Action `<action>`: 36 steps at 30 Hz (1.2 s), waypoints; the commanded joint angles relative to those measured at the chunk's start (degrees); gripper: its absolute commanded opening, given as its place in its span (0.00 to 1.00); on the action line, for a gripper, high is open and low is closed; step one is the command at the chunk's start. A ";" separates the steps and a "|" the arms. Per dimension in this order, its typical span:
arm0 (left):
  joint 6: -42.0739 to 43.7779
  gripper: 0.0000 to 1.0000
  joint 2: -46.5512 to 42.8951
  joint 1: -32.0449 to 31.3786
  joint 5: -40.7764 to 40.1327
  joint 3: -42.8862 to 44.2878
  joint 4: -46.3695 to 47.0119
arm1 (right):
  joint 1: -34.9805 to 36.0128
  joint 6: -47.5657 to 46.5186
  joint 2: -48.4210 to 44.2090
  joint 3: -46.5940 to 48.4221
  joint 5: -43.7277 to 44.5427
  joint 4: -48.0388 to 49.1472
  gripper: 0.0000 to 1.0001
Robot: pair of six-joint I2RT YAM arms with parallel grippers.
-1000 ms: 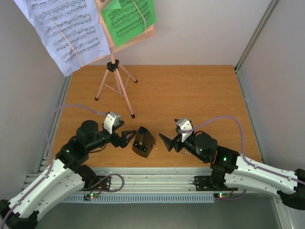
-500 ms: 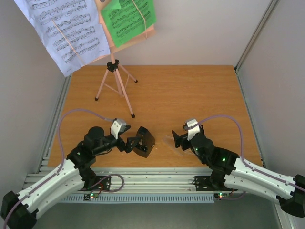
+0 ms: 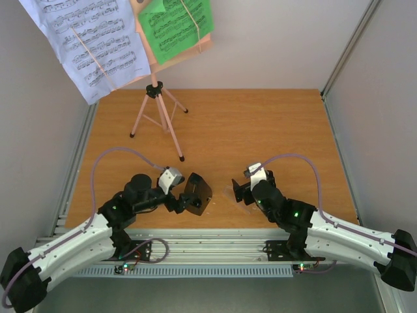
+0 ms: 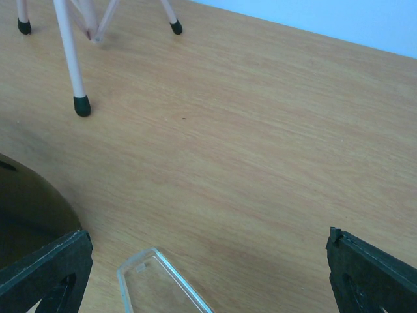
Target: Pack up the instrument practice props
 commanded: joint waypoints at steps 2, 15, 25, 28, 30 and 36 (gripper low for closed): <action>3.45 0.89 3.36 -3.75 -6.86 1.40 0.49 | -0.26 0.35 0.57 0.45 1.28 2.76 0.98; 3.95 0.77 5.15 -4.59 -9.26 0.85 1.08 | -0.34 0.31 0.05 0.14 1.59 2.87 0.98; 4.03 0.66 5.39 -4.53 -9.60 0.64 1.35 | -0.38 0.55 0.06 0.03 1.64 2.78 0.99; 4.04 0.63 5.63 -4.54 -10.14 0.64 1.24 | -0.34 0.65 -0.01 0.01 1.58 2.87 0.98; 4.04 0.61 5.77 -4.53 -10.10 0.64 1.26 | -0.34 0.66 0.05 0.01 1.57 2.91 0.98; 4.12 0.57 6.32 -4.53 -9.92 0.73 1.35 | -0.38 0.75 0.17 -0.12 1.51 3.04 0.99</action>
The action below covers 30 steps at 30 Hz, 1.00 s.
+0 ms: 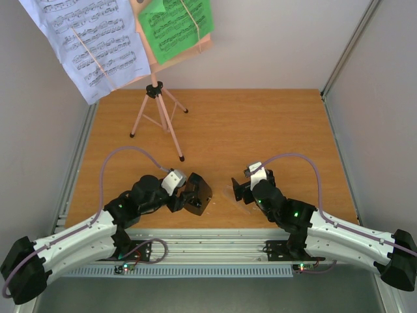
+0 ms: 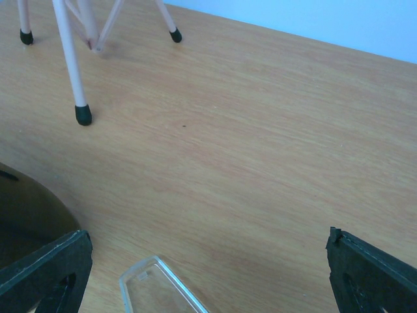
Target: Pack up the instrument practice props
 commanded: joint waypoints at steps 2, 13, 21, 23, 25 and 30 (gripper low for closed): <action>0.43 0.55 0.73 -0.36 -0.62 0.71 2.32 | -0.30 0.73 -0.24 -0.16 1.18 1.44 0.98; 0.30 0.50 0.59 -0.36 -0.18 0.77 2.23 | -0.25 0.76 -0.27 -0.30 1.23 1.60 0.99; 0.39 0.46 0.64 -0.31 0.08 0.79 2.06 | -0.31 0.73 -0.36 -0.25 1.22 1.62 0.98; 0.39 0.45 0.64 -0.33 0.06 0.79 2.05 | -0.23 0.73 -0.38 -0.25 1.23 1.62 0.98; 0.46 0.42 0.66 -0.38 0.27 0.84 2.10 | -0.27 0.73 -0.40 -0.25 1.22 1.62 0.99; 0.27 0.56 0.72 -0.28 0.24 0.88 1.88 | -0.23 0.73 -0.35 -0.17 1.13 1.41 0.99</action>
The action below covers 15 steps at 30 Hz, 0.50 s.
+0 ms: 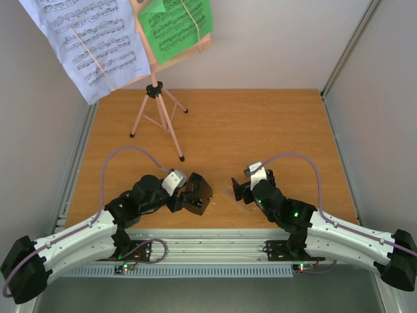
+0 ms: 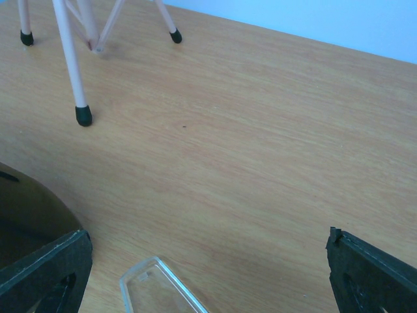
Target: Pack up the instrument practice props
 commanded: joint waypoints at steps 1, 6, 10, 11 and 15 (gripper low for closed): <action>0.10 0.60 0.10 -0.26 -0.12 0.88 1.90 | -0.28 0.77 -0.46 -0.08 1.14 1.15 0.99; -2.93 0.67 -3.59 -0.29 -0.42 0.00 3.04 | -0.29 2.02 -4.51 1.22 -2.34 0.83 0.99; -9.76 0.72 -8.35 -0.19 -1.03 -1.66 4.44 | -1.31 2.65 -8.33 2.11 -5.84 -1.05 0.98; -11.08 0.73 -9.37 -0.13 -1.12 -2.19 4.68 | -1.79 3.30 -8.54 2.09 -6.73 -1.85 0.99; -17.11 0.78 -13.77 0.36 -1.27 -5.33 4.50 | -2.23 6.91 -6.67 1.28 -12.57 -4.03 0.95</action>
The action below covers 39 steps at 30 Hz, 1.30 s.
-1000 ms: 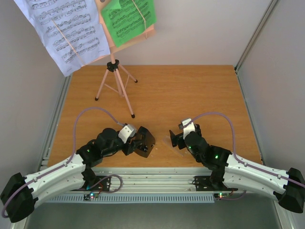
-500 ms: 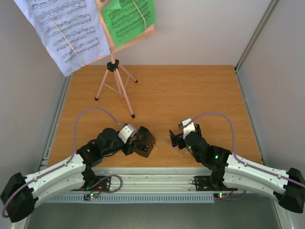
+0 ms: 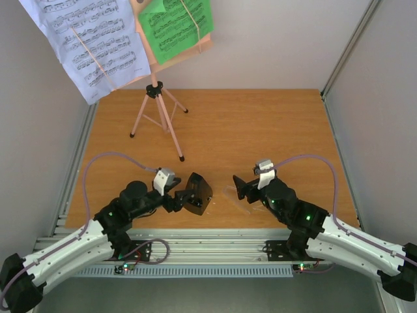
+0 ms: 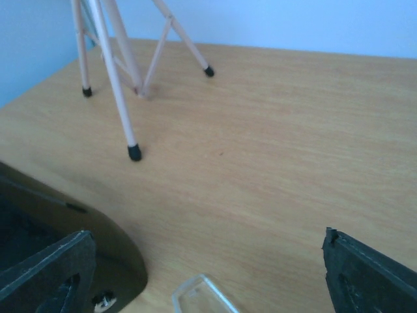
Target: Pack up the instrument practice props
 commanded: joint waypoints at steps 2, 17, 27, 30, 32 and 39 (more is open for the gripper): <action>-9.39 0.82 -5.54 0.71 0.00 -5.08 2.60 | -0.48 4.77 3.87 0.54 -10.85 -3.59 0.86; -12.26 0.82 -4.81 1.35 -1.36 -9.52 -3.41 | 0.52 13.84 27.13 -2.78 -33.26 20.66 0.69; -8.08 0.79 5.88 1.23 0.45 -8.22 4.43 | 0.53 15.06 37.50 -1.60 -32.44 29.27 0.66; -7.38 0.79 8.08 1.23 0.94 -8.19 6.56 | 0.53 14.16 38.11 -1.41 -32.56 29.45 0.70; -7.03 0.77 9.52 1.18 2.25 -8.06 7.80 | 0.61 13.03 37.74 -1.86 -32.62 29.72 0.74; -6.74 0.70 11.84 1.09 3.84 -8.05 10.50 | 2.56 8.72 35.05 -4.15 -31.14 31.23 0.83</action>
